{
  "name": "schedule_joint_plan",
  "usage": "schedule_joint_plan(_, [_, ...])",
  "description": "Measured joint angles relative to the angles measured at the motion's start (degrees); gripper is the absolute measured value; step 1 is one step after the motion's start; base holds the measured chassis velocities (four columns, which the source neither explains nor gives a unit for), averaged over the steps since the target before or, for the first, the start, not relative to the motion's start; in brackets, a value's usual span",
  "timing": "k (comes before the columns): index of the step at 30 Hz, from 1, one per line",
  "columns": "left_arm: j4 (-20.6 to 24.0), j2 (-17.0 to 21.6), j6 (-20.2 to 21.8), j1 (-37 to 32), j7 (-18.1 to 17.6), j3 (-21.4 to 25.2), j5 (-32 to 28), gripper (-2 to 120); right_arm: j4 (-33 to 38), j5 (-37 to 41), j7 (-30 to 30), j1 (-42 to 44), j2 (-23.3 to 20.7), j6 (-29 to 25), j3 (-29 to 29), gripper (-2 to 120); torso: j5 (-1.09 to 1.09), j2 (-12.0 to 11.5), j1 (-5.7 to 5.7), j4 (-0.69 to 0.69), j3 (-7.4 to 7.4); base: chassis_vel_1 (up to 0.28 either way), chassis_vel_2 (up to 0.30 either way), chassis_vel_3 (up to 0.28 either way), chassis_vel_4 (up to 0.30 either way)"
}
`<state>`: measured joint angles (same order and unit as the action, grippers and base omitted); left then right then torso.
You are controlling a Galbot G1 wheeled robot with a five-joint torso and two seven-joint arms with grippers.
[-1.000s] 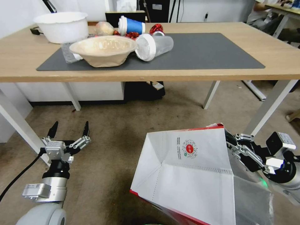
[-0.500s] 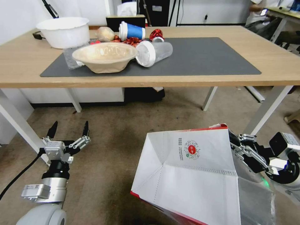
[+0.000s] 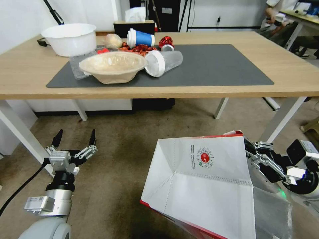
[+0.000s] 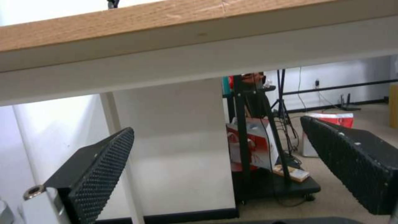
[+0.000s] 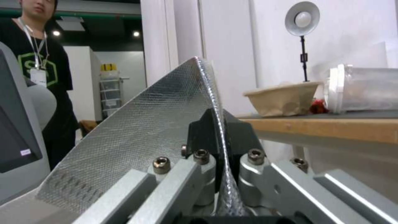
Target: Pick up the food delivery bag from the floor and place it on the table.
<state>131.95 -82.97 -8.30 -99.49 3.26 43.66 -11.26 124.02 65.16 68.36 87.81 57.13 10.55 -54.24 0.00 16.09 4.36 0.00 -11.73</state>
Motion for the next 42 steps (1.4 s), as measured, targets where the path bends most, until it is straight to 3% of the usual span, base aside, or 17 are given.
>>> schedule_joint_plan(42, [0.7,0.0,0.3,-0.9,1.4,0.4,0.5,100,-1.2,-1.4,2.1,0.0,1.7,-0.1,0.2,0,0.0,9.8,3.21,0.0,-6.62,0.0,0.0,0.0,0.0])
